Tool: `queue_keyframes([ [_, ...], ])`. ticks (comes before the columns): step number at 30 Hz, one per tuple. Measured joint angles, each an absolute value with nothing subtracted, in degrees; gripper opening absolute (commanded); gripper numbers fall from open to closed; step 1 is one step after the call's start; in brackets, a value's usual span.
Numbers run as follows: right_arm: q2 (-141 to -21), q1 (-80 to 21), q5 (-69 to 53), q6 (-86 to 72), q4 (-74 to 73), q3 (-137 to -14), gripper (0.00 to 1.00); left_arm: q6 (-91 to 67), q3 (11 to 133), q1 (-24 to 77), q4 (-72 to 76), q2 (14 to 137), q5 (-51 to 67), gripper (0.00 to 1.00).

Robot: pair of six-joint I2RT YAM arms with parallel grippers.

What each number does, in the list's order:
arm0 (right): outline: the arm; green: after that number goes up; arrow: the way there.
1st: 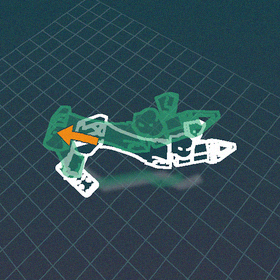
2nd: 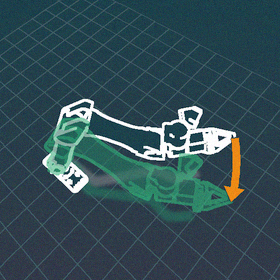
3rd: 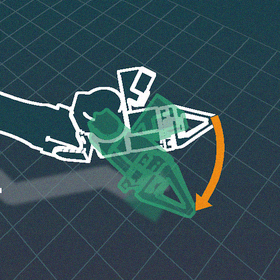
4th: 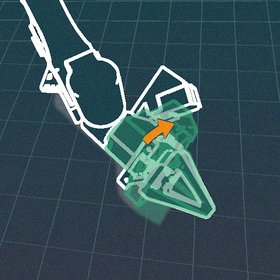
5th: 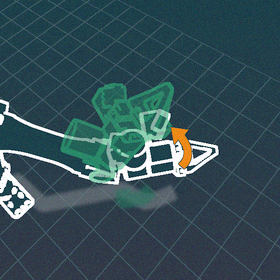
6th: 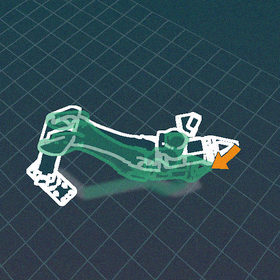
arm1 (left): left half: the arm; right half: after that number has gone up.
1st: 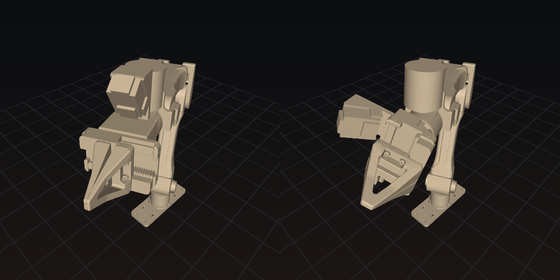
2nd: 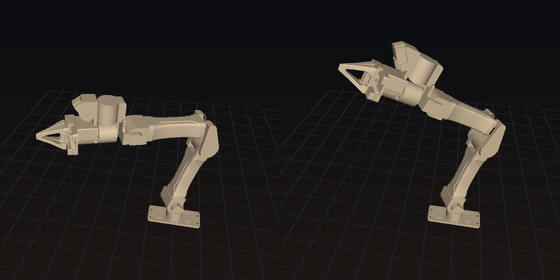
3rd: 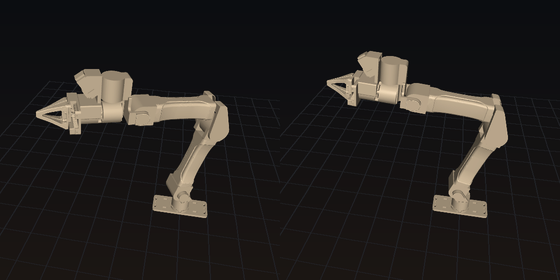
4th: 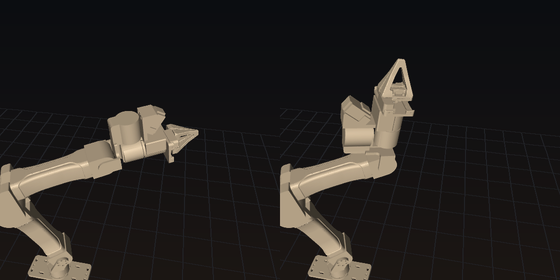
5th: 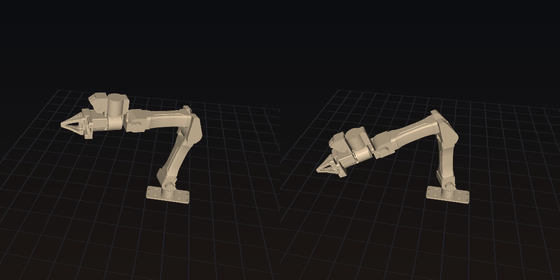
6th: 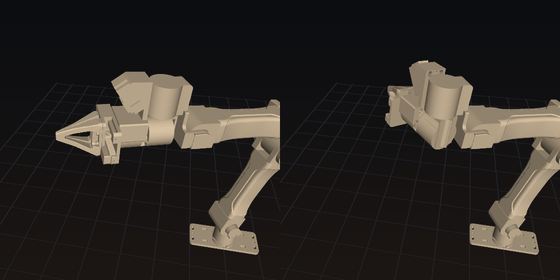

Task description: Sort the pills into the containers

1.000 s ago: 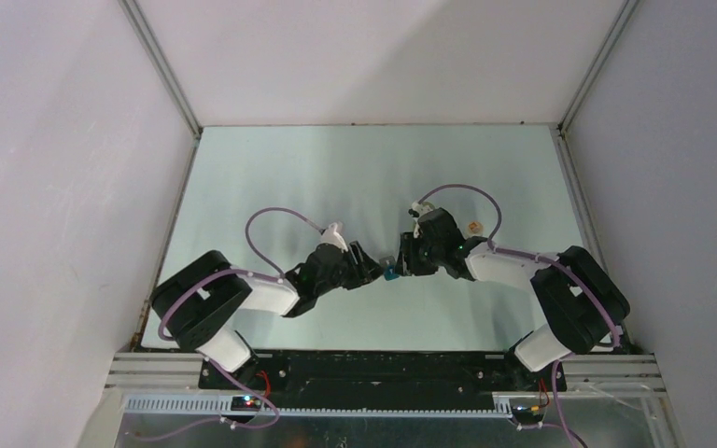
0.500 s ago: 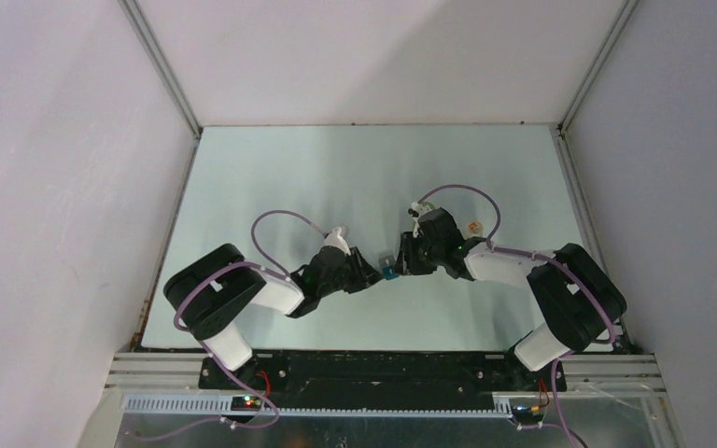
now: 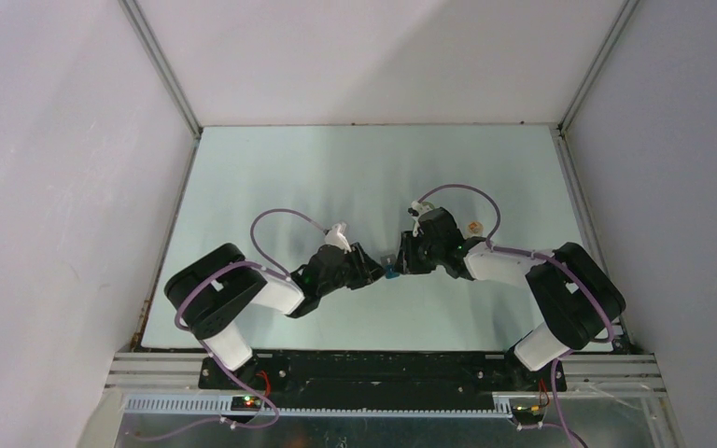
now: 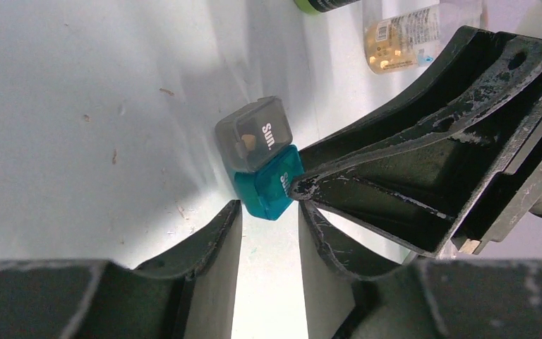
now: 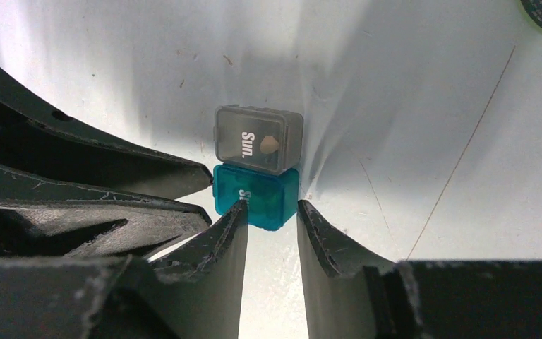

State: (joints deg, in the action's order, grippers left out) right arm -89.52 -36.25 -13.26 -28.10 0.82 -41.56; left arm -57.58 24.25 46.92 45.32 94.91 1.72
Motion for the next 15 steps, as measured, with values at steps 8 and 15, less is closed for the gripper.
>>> queue_keyframes([
  [8, -90.2, -36.1, -14.6, -28.6, 2.0, -41.6, 0.30, -58.0, 25.0, 46.9, 45.4, 96.9, 1.7, 0.33],
  [15, -90.5, -35.9, -15.3, -28.7, 2.5, -41.6, 0.27, -58.0, 26.3, 46.9, 44.8, 98.0, 1.7, 0.20],
])
